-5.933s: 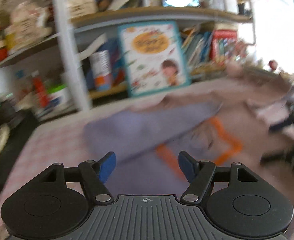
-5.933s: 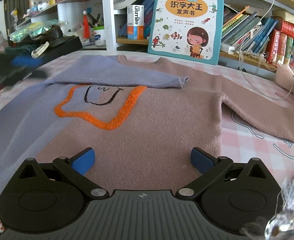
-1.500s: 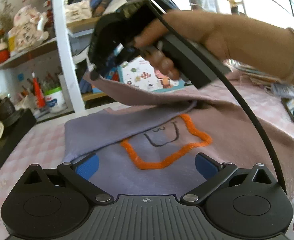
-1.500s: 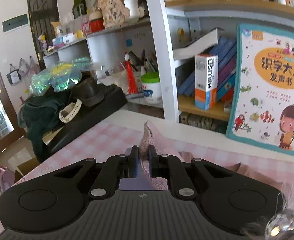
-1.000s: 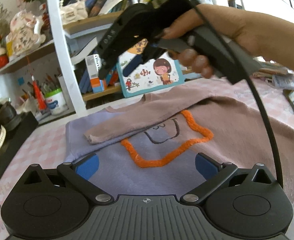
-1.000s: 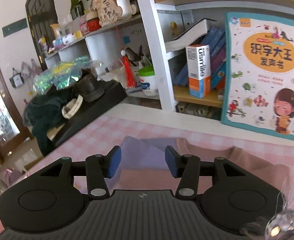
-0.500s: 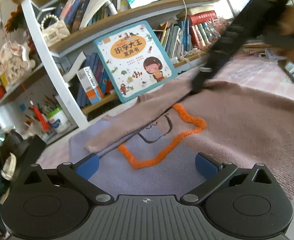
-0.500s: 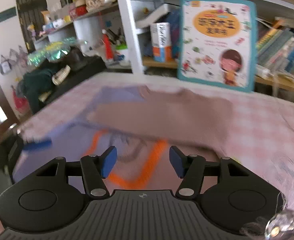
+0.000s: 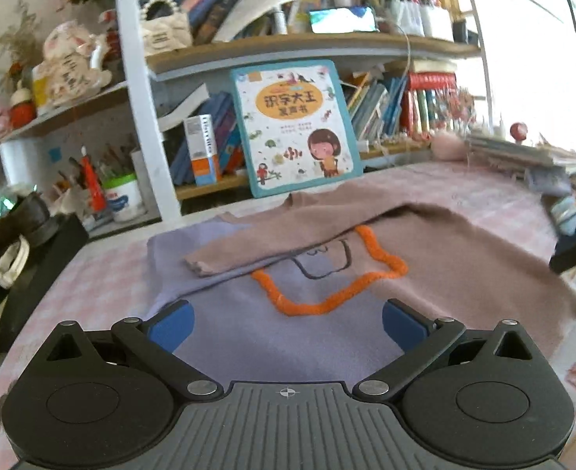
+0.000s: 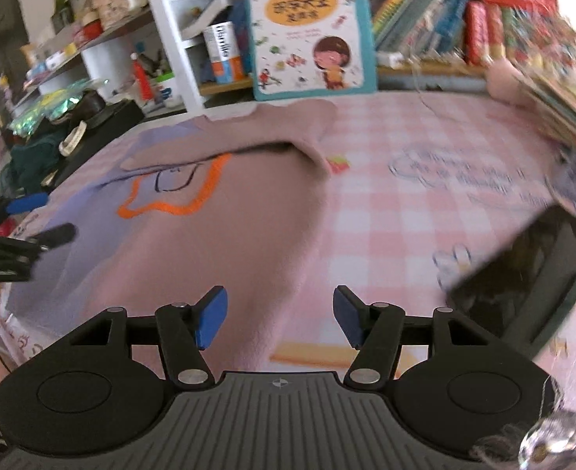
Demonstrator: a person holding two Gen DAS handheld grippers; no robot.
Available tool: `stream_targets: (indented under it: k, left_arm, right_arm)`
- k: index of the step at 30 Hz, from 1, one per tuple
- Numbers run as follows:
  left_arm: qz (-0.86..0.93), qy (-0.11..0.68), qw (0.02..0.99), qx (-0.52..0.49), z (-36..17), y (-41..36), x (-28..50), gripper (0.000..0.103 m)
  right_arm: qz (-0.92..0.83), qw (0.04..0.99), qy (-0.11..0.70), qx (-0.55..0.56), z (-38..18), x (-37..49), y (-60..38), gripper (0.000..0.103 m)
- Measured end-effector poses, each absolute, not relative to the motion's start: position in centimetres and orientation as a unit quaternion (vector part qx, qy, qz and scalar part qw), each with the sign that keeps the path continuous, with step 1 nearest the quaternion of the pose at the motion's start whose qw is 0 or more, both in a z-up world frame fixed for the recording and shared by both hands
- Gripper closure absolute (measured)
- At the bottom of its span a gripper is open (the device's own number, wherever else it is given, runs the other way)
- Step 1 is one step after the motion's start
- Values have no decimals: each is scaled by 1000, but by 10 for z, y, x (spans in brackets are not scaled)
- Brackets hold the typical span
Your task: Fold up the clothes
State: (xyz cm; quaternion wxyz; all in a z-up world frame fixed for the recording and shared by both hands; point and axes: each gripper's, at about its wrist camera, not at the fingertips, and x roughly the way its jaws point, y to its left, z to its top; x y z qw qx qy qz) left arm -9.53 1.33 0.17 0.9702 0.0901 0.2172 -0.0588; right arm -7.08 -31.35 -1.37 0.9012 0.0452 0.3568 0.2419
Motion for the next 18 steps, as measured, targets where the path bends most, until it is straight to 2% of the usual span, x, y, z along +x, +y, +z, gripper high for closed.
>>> stream_targets:
  k: [4, 6, 7, 9, 10, 11, 13, 16, 18]
  left_arm:
    - [-52, 239, 968, 46, 6, 38, -111, 1]
    - [-34, 252, 967, 29, 5, 52, -120, 3]
    - [-27, 259, 965, 20, 4, 58, -124, 8]
    - [-13, 273, 962, 1, 1, 69, -128, 19]
    - [-8, 283, 959, -9, -2, 74, -128, 33]
    - [-4, 294, 956, -19, -5, 79, -127, 45]
    - [1, 311, 950, -38, -12, 88, -124, 57]
    - [6, 322, 945, -55, -23, 93, -119, 61]
    - [3, 317, 947, -56, -24, 92, -118, 69]
  right_arm:
    - [252, 895, 361, 63, -17, -76, -319, 46]
    - [252, 895, 360, 73, -19, -78, -321, 50]
    - [249, 895, 360, 81, -20, -79, -323, 53]
    - [247, 895, 361, 93, -21, -79, -326, 67]
    - [247, 894, 362, 98, -22, -78, -327, 72]
    - [247, 892, 364, 102, -22, -78, -328, 73]
    - [249, 890, 366, 107, -23, -76, -329, 73]
    - [256, 887, 369, 106, -24, -73, -325, 74]
    - [260, 885, 370, 105, -24, -70, -322, 80]
